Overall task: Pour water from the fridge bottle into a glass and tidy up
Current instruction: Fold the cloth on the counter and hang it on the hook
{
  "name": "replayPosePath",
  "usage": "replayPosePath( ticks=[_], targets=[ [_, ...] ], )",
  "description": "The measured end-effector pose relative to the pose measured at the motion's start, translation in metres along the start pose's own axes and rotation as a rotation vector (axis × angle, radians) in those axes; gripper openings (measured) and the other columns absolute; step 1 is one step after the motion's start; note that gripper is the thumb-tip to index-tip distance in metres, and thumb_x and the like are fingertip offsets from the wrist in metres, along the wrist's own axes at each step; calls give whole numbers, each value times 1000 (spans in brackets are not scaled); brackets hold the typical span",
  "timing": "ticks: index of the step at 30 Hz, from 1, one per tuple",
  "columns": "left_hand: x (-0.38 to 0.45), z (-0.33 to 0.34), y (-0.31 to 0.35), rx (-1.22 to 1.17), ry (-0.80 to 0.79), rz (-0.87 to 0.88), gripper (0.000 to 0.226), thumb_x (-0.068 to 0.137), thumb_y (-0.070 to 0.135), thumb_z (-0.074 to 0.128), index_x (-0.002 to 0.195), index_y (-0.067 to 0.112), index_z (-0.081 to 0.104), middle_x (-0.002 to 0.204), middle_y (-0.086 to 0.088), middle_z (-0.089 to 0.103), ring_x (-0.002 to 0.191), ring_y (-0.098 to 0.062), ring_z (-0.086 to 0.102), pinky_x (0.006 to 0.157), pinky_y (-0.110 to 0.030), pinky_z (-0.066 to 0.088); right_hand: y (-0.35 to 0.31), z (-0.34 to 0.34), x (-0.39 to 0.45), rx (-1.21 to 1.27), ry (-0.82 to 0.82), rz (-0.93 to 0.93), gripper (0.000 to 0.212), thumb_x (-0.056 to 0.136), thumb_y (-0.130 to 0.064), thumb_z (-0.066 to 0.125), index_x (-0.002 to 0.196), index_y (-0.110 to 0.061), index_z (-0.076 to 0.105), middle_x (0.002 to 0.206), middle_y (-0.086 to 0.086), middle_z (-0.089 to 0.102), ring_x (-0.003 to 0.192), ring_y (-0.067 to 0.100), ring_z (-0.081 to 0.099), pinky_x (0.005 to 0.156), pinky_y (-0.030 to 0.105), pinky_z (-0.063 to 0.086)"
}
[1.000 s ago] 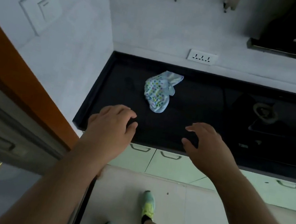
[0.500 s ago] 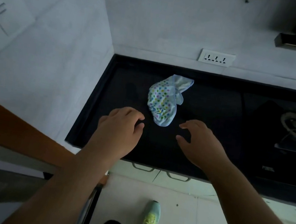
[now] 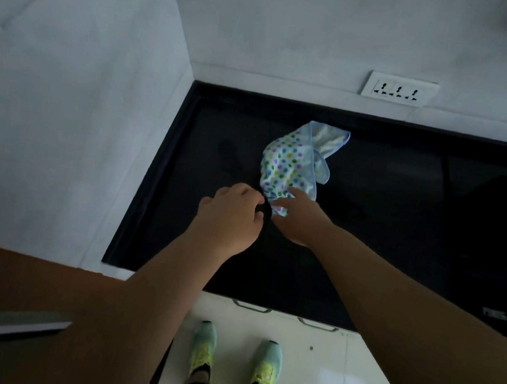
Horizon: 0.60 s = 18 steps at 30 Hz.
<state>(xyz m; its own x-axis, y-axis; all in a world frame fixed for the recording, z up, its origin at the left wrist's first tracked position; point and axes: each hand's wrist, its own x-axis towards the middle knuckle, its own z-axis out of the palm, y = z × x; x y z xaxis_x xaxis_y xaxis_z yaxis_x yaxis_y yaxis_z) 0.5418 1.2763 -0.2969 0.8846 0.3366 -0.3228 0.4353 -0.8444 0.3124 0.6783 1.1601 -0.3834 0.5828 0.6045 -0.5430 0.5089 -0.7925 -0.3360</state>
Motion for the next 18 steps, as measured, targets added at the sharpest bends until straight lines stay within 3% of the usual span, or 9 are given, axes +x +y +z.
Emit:
replayPosePath(
  ticks=[4,6,7,9,11,15,18],
  targets=[
    [15,9,-11,-9,-45,-24,54,105,38,49,157,31,35,161,5,37,144,-24,41,110,-50,38,-4,22,48,-73,-105,76,65,98,-68,38,157,-42,33,173,-3,0,159,32,3,124,56,23],
    [19,13,-18,0,-69,-23,58,105,39,50,159,32,30,163,4,35,146,-25,40,112,-51,38,-9,26,53,-83,-127,91,66,103,-61,38,160,-29,32,172,4,5,157,34,12,125,51,22],
    [21,14,-22,-4,-83,-28,60,105,39,50,160,32,29,164,4,34,146,-25,40,112,-51,38,-10,28,56,-65,-117,107,64,104,-59,36,158,-23,37,170,8,16,154,35,23,122,49,28],
    [24,15,-29,-7,-108,-39,62,105,40,50,161,31,26,165,3,32,147,-26,39,112,-51,37,-13,26,53,36,-45,149,57,105,-54,38,140,-14,58,149,13,48,131,33,52,105,44,48],
    [26,17,-35,-11,-124,-45,65,104,41,51,162,30,24,166,3,30,148,-26,38,113,-52,37,-19,18,43,174,50,146,45,105,-46,47,116,-9,71,123,12,65,107,28,64,90,38,55],
    [28,21,-44,-79,-140,-51,79,101,40,60,165,33,14,170,1,23,149,-28,38,114,-52,42,-32,-9,-3,482,304,85,15,92,-27,70,104,-17,72,101,-1,70,94,18,66,75,26,52],
    [30,22,-41,-124,-143,-36,97,95,38,69,165,39,1,171,0,19,145,-30,44,112,-51,46,-38,-28,-37,660,404,46,21,87,-19,73,104,-23,61,92,-7,66,79,9,65,59,16,49]
  ],
)
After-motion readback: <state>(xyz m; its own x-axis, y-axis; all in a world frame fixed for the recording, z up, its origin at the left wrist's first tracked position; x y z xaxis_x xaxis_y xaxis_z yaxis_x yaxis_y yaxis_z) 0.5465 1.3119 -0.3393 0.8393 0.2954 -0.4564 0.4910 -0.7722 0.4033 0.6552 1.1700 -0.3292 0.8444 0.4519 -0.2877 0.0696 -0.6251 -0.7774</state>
